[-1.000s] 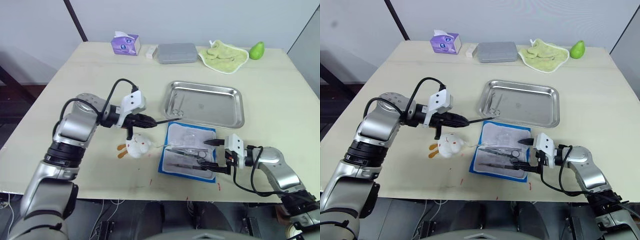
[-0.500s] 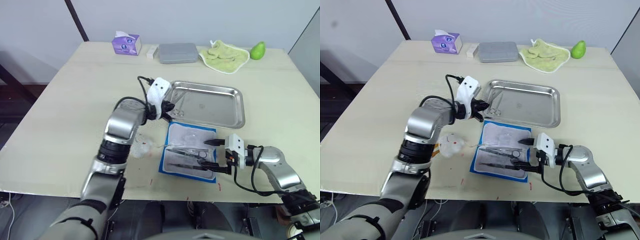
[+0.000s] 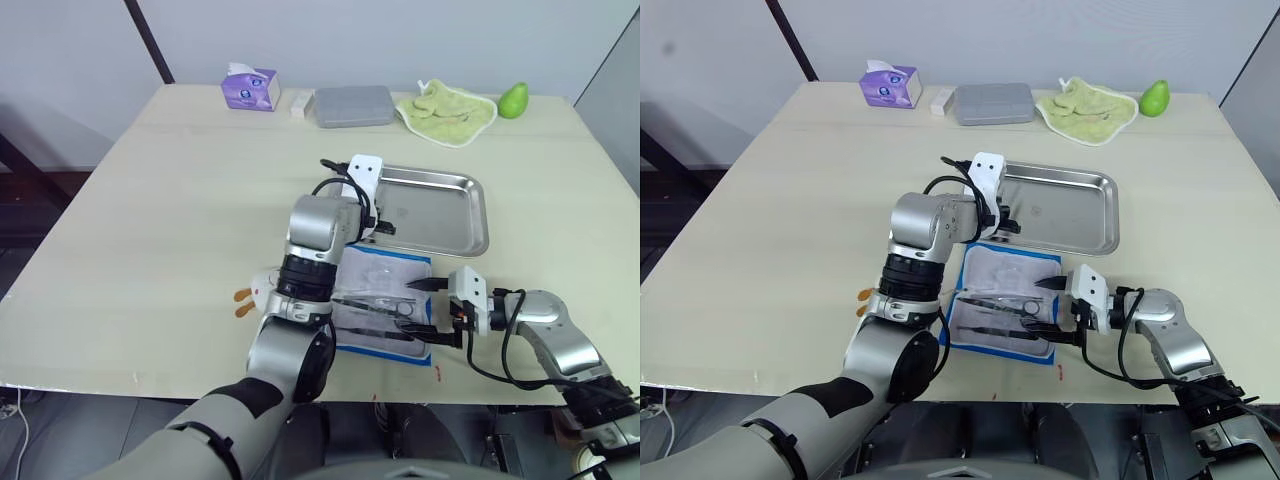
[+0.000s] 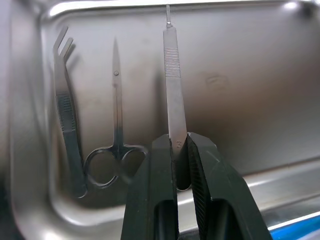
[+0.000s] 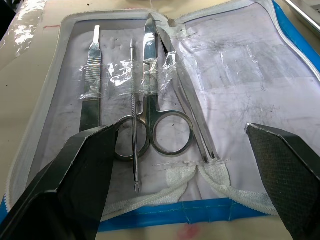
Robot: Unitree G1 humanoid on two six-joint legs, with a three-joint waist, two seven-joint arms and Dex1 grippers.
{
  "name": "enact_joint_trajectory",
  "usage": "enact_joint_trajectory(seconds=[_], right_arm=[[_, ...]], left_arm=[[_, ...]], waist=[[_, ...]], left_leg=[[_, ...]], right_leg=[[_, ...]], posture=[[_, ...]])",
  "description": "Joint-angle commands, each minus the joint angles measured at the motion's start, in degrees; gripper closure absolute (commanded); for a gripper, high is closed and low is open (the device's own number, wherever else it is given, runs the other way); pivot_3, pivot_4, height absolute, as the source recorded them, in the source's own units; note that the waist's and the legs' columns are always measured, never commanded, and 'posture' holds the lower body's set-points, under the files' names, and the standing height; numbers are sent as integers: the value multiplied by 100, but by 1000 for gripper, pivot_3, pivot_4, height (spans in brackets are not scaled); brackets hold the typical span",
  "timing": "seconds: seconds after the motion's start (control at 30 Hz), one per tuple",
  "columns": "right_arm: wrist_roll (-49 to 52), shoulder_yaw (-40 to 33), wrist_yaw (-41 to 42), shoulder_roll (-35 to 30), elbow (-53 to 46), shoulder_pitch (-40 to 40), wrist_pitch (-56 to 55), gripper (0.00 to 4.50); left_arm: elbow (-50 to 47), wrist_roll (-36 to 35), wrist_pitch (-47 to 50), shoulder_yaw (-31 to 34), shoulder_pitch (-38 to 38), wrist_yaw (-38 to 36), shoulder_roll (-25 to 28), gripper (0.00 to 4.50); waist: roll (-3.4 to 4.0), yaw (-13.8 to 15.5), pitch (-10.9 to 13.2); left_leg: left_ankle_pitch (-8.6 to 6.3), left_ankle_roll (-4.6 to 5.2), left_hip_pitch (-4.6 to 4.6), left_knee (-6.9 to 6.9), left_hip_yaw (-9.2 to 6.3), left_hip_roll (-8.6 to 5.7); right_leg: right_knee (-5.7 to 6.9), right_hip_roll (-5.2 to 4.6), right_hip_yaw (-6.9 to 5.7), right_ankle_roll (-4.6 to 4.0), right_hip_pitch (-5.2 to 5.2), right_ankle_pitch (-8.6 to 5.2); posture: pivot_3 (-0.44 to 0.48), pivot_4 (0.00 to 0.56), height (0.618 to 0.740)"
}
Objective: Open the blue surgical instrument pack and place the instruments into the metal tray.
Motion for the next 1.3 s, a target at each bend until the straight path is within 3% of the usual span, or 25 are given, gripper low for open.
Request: enact_joint_trajectory(seconds=[0.03,0.47,1.3], right_arm=[[-287,172,-3,-97,281,194,256,0],[-281,149,-8,-122,226,255,275,0],[-281,140,-25,-131,182,271,301,0]], left_arm=[[129,64,-273,-28,-171,292,-143,4461],[733,-63,-818,-207,-222,449,-259,4461],[803,-234,-725,-274,-237,303,-224,4461]], waist=[[0,1,0],[0,5,0],[0,7,0]], left_leg=[[1,-1,0,0,0,0],[3,-6,0,0,1,-2],[3,-7,-1,0,1,-3]], right_leg=[[0,0,0,0,0,0],[0,-2,-1,1,0,0],[-1,-2,-2,2,0,-1]], posture=[[0,150,740],[0,150,740],[0,150,740]])
